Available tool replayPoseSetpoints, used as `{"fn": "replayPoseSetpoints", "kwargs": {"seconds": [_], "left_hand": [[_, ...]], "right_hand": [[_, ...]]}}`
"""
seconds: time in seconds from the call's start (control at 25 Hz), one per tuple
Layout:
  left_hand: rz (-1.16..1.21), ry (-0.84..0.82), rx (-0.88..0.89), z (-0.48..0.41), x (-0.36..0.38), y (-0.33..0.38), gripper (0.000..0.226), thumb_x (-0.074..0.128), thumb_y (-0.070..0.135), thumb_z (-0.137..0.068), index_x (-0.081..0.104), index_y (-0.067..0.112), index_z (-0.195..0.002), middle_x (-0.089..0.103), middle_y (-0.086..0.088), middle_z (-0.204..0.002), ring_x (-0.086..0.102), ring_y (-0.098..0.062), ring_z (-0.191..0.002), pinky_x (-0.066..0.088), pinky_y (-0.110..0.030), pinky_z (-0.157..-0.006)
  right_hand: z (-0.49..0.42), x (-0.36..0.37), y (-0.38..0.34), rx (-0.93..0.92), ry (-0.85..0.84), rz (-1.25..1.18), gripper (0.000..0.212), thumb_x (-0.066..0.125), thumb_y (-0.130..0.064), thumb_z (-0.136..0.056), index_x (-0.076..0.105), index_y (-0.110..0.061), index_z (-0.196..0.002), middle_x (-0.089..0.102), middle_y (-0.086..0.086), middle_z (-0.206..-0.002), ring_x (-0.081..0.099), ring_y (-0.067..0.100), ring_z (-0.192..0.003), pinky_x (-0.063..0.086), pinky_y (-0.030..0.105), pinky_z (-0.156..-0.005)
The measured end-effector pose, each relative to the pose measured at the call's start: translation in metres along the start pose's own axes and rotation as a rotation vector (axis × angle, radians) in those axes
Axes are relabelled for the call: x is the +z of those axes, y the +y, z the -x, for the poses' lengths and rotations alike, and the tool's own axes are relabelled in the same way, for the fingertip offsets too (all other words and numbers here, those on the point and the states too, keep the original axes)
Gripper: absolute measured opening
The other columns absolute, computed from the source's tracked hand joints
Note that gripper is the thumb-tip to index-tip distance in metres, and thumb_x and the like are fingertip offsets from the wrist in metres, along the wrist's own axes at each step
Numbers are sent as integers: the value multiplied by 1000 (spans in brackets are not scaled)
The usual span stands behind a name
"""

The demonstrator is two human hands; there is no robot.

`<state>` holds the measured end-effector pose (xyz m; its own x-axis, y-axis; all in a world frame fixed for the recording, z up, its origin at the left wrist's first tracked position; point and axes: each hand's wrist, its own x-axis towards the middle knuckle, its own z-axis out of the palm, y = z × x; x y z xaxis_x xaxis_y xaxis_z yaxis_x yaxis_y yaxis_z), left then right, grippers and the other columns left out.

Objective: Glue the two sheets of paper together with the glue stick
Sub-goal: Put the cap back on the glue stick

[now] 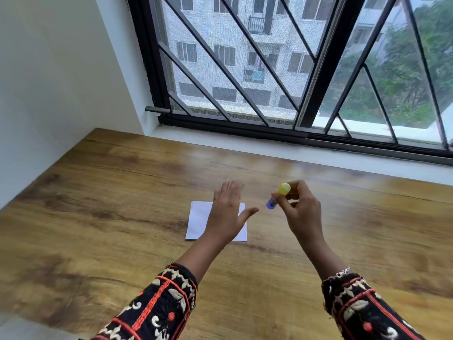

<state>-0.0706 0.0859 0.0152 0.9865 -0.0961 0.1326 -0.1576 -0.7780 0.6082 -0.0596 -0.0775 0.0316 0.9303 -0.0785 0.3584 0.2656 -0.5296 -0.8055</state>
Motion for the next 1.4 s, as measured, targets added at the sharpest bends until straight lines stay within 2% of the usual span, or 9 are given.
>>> {"fn": "replayPoseSetpoints", "kwargs": {"seconds": [0.12,0.24,0.32,0.52,0.72,0.88,1.0,1.24,1.4], "left_hand": [[-300,-73,53,2,7,-16,76,37,52,-90,2,15,-146,-8,-10,-157,-12,-23,-145,-12,-37,-116],[-423,-68,101,4,10,-22,82,31,56,-90,-22,16,-138,-25,-8,-151,-28,-24,-138,-22,-36,-111],[-426,-53,101,4,10,-23,84,30,58,-90,-29,17,-134,-33,-7,-145,-32,-24,-134,-23,-35,-110],[-403,-39,79,1,12,-25,86,24,61,-87,-32,14,-131,-35,-4,-143,-34,-22,-133,-22,-34,-111],[-335,-34,56,-2,14,-25,86,29,59,-88,-31,14,-130,-34,-3,-142,-35,-17,-131,-21,-32,-111],[-309,-22,72,-2,13,-26,85,31,58,-88,-29,15,-131,-32,-2,-143,-34,-17,-131,-22,-30,-110],[-296,-19,77,-1,13,-27,85,32,57,-89,-29,15,-131,-32,-1,-143,-35,-17,-131,-23,-28,-110],[-286,-2,89,-2,13,-27,84,33,56,-89,-27,15,-132,-30,-1,-144,-33,-16,-132,-26,-25,-108],[-243,27,99,-3,12,-27,80,34,53,-90,-24,17,-133,-27,2,-144,-31,-14,-133,-27,-20,-106]], "right_hand": [[1,3,16,62,14,21,20,71,-19,-76,51,-17,-81,62,-11,-68,60,3,-66,44,21,-56],[8,10,29,98,-9,46,22,72,-21,-75,51,-16,-81,63,-11,-68,61,5,-66,44,21,-57],[13,14,36,122,-20,55,23,73,-21,-74,51,-18,-80,61,-18,-66,60,3,-64,42,20,-56],[25,21,47,177,-61,81,25,72,-23,-75,48,-20,-77,65,-4,-71,61,13,-67,46,29,-58],[33,23,52,200,-86,116,26,73,-23,-74,49,-18,-78,63,-3,-72,59,14,-66,44,28,-58],[35,24,53,216,-101,129,29,75,-24,-72,49,-16,-81,59,-9,-67,56,7,-63,41,27,-57],[35,25,54,217,-110,132,30,75,-26,-72,48,-17,-82,62,-5,-71,56,5,-63,40,24,-55],[35,22,54,262,-164,107,35,77,-25,-70,48,-17,-88,66,5,-83,61,19,-73,46,33,-64],[30,13,58,340,-309,59,52,79,-18,-65,46,-17,-106,60,6,-96,58,22,-87,41,30,-70]]}}
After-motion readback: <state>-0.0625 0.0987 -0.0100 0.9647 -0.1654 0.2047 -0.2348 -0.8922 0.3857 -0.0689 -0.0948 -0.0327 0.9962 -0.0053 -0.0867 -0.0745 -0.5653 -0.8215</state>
